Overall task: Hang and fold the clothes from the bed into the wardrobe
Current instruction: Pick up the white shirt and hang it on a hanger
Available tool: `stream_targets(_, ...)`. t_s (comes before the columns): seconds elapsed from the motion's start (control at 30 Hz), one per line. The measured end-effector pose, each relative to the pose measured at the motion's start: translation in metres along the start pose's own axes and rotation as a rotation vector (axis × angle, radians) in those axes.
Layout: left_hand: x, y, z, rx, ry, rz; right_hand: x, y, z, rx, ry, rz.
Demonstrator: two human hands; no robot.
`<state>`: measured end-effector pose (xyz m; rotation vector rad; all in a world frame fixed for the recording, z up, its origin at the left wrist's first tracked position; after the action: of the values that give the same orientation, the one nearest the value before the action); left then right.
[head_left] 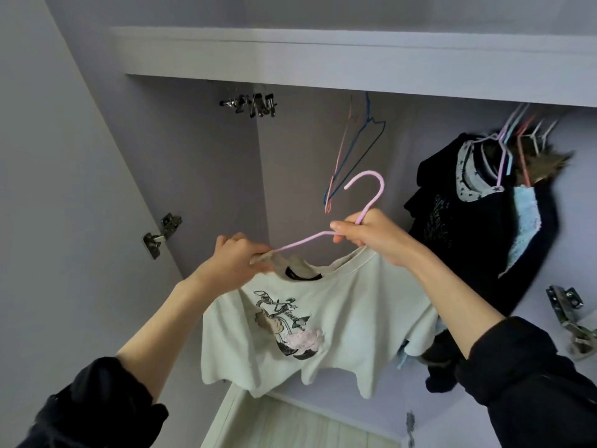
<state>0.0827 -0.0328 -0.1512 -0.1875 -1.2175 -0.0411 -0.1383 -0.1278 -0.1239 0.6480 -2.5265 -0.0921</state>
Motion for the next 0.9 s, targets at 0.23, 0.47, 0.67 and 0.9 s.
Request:
stream_targets(0.23, -0.001, -0.002, -0.012, 0.100, 0.184, 0.391, 0.017, 0.008, 0.006, 0.047, -0.086, -0.039)
stream_targets(0.47, 0.015, 0.004, -0.038, 0.189, 0.250, 0.539, 0.056, 0.005, 0.062, -0.140, 0.350, 0.073)
stream_targets(0.67, 0.012, 0.011, -0.039, 0.150, 0.147, 0.483, 0.064, 0.009, 0.066, -0.116, 0.178, 0.143)
stream_targets(0.9, -0.003, 0.014, -0.036, 0.085, 0.000, 0.442, 0.057, 0.017, 0.043, 0.139, 0.298, 0.582)
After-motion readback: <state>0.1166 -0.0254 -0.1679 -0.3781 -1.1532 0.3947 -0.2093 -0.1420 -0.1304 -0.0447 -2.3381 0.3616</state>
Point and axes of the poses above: each hand's wrist, its own y-axis away from the middle knuckle, its own x-axis out of the back of the hand, z = x × y, the point moved 1 cm from there along -y, towards the middle knuckle, and after that the axes turned 11 degrees about -x, right-handed, at the moved point
